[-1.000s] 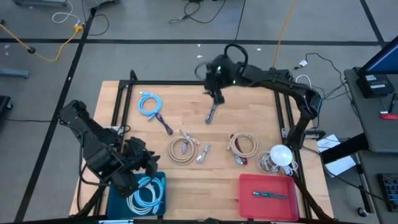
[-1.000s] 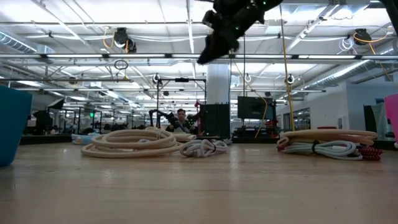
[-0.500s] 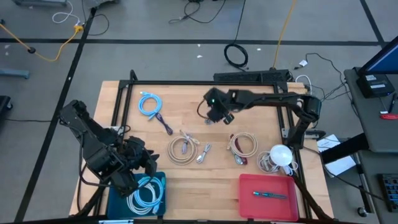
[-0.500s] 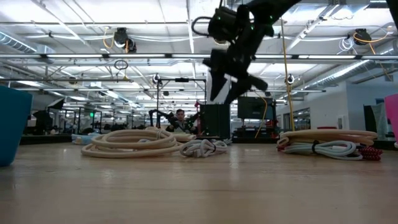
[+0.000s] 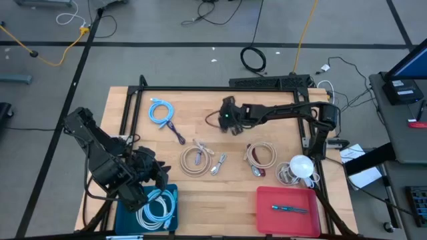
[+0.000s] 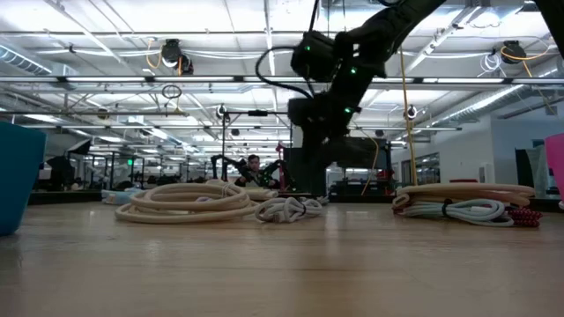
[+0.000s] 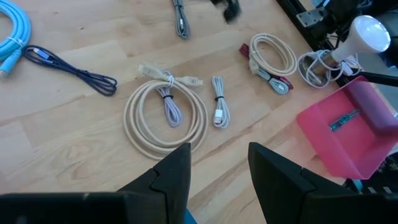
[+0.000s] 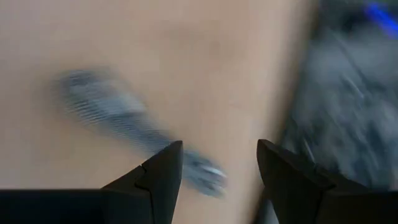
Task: Pick & Place USB Port
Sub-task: Put the white and black charger cable into the pink bin
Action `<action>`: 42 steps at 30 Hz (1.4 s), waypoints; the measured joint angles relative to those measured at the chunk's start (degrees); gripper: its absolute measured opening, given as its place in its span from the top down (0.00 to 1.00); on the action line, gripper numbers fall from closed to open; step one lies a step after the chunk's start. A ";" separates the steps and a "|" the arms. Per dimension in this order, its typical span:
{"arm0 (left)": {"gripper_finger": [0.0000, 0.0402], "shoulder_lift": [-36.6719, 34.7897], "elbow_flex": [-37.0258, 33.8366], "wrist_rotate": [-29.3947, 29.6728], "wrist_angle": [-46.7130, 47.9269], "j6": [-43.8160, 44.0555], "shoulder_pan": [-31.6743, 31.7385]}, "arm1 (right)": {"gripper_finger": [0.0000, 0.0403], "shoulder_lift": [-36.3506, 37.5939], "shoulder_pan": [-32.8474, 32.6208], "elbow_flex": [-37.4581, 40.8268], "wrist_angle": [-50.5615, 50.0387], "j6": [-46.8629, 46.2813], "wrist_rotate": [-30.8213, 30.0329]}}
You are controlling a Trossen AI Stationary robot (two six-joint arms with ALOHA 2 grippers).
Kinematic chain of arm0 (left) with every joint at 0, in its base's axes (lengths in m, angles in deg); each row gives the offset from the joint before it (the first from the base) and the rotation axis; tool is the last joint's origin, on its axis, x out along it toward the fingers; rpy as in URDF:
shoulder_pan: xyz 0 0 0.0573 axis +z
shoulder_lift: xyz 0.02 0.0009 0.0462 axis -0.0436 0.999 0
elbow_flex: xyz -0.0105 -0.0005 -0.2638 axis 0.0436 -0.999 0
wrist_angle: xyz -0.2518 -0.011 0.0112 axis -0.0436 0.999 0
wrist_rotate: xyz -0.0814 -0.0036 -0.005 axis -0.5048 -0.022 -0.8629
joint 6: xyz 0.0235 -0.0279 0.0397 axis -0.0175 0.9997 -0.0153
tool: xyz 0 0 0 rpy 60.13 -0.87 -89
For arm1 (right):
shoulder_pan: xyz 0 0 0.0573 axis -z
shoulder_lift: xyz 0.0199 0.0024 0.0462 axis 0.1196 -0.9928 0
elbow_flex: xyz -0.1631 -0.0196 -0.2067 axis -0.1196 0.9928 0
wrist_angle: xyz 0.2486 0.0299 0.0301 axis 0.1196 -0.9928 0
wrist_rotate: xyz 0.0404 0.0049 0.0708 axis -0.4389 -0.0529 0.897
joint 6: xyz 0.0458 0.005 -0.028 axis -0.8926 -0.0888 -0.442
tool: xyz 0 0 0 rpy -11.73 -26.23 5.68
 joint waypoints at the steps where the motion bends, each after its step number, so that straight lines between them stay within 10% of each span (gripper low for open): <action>1: 0.59 0.06 0.00 -0.02 -0.06 0.00 0.00 | 0.51 -0.12 -0.01 -1.19 1.04 -7.25 -7.13; 3: 0.59 0.10 0.00 0.06 -0.18 0.02 0.00 | 0.51 -0.22 0.01 -5.37 -4.83 -26.96 -21.36; 5: 0.59 0.07 0.00 1.36 -0.15 -0.04 0.00 | 0.53 0.11 0.98 -10.96 -16.65 -44.65 -22.32; 14: 0.59 0.07 0.00 6.86 -0.48 -1.26 0.12 | 0.61 -0.07 10.29 -17.39 -23.30 -87.01 20.02; 17: 0.59 0.07 0.00 7.94 -0.79 -1.38 0.11 | 0.63 -1.62 11.47 -16.77 -21.63 -94.82 24.87; 42: 0.59 0.36 -1.84 9.58 -12.76 -7.56 -1.98 | 0.55 -12.97 10.42 -16.59 -22.40 -102.67 31.72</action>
